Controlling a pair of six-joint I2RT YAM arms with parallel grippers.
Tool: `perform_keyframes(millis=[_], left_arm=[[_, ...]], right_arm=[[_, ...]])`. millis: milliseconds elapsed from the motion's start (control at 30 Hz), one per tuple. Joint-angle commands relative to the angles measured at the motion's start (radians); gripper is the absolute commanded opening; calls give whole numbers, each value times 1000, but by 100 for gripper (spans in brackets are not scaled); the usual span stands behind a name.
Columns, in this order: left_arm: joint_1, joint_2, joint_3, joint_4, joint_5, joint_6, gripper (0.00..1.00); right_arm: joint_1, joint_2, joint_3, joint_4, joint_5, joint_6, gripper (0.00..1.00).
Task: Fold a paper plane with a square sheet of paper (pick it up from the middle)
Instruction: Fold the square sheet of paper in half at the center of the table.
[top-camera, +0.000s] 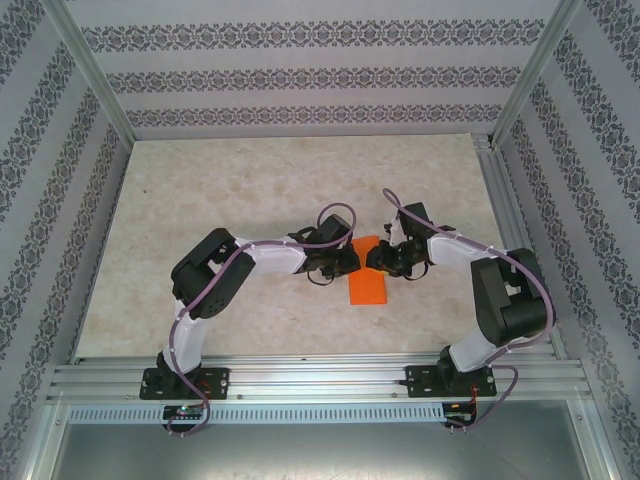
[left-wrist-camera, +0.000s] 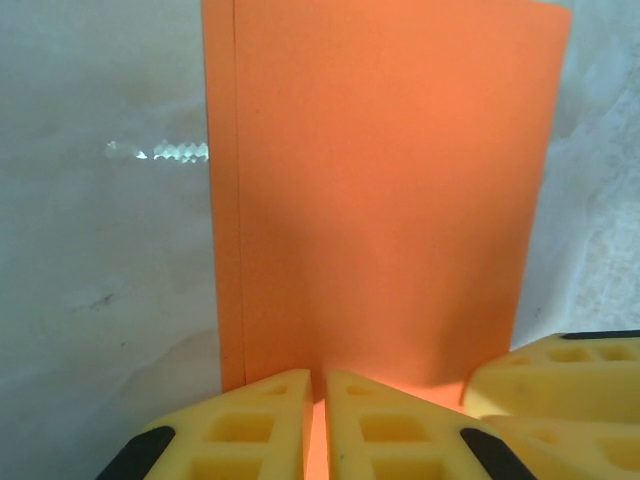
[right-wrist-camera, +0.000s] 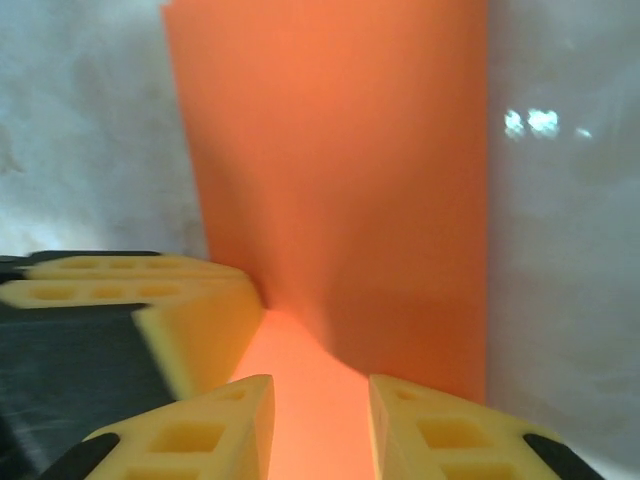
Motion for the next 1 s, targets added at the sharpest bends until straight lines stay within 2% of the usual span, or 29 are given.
perform_keyframes(millis=[0,267,400,533,833,967], left_arm=[[-16,54,2,-85,-34,24,15],[-17,66,1,-85,-32,20,15],[-18,65,-1,-89,-32,24,15],[-17,67,2,-90,-32,25,15],[-18,73,16,-100,-30,31,15],[-18,73,17,-103,-32,32,15]], right_arm=[[-22,32,-16,7,36,-29,32],[-34,70,2,-40,89,-31,33],[-39,22,21,-6,-15,-18,33],[-46,-22,72,-4,-45,-6,32],[-76,97,100,34,-59,-7,29],[-82,171,92,39,-9,3,29]])
